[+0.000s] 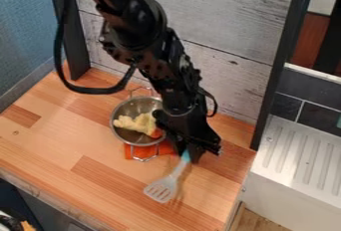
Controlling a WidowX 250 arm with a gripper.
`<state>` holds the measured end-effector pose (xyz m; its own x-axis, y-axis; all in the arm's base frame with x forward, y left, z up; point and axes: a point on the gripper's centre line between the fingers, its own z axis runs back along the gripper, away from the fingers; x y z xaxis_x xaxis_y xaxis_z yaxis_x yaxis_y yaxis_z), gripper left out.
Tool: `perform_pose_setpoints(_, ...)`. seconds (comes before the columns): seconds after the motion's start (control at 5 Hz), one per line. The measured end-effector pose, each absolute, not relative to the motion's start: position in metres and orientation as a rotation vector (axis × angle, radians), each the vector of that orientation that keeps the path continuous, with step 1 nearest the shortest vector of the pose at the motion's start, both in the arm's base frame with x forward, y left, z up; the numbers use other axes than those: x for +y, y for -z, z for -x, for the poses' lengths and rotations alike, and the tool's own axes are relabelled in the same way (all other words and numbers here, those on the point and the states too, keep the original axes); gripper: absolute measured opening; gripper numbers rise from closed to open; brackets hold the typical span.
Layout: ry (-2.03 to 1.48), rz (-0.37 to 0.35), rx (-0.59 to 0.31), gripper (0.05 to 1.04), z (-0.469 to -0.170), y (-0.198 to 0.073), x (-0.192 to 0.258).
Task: Put the blue spatula to the right side of the table
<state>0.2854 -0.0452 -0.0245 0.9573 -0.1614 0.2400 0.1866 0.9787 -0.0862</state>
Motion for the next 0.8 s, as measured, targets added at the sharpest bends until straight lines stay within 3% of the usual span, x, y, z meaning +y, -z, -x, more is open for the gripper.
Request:
perform_pose_setpoints(0.2,0.198,0.108,-0.235,0.325,-0.2861,0.0301,-0.0456)
perform_pose_setpoints(0.4,0.199,0.108,-0.223,0.395,-0.2838,0.0331,-0.0462)
perform_pose_setpoints(0.8,0.182,0.093,-0.211,0.975,-0.2843,0.0319,-0.0464)
